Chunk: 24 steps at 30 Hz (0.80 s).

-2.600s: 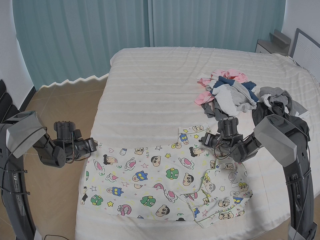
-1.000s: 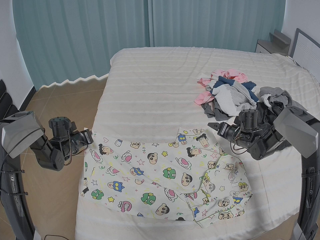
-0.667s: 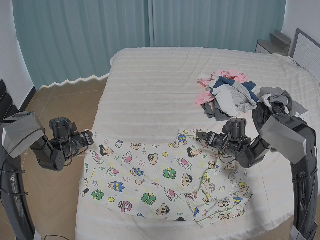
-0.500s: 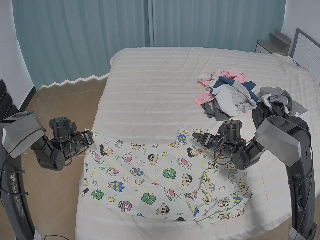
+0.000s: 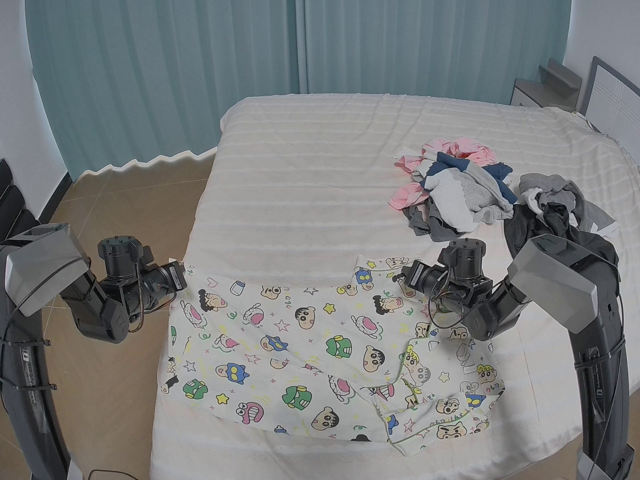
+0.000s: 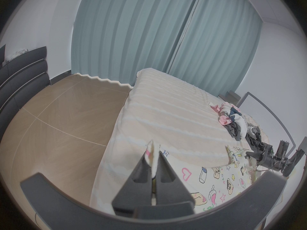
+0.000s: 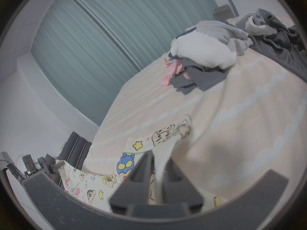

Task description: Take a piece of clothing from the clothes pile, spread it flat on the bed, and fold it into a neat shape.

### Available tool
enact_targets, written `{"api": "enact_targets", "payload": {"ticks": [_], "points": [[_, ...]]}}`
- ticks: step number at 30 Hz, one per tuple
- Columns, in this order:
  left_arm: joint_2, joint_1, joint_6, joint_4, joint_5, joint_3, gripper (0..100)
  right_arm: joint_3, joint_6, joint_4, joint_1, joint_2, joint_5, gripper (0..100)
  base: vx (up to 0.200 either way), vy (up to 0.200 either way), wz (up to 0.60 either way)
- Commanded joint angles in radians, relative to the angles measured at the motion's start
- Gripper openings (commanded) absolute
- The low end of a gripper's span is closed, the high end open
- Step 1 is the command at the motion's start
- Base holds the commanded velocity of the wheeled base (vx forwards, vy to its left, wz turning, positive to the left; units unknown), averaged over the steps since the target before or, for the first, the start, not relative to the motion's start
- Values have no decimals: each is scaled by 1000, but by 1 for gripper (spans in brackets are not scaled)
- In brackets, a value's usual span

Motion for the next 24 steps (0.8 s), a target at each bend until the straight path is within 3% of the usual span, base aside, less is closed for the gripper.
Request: {"api": "enact_targets", "payload": {"ticks": [1,14,19,24], "points": [[-4,2,24,-4,0,1,0,28,-3,-22,-17,-45,8,0,0,0,0],[-103,6,56,0,-26,82,0,252,-3,-97,-54,-206,166,0,0,0,0],[-178,17,58,8,-97,139,0,355,-19,-113,-78,-278,263,0,0,0,0],[-210,22,84,8,-104,193,0,456,-52,-143,-92,-331,347,0,0,0,0]]}}
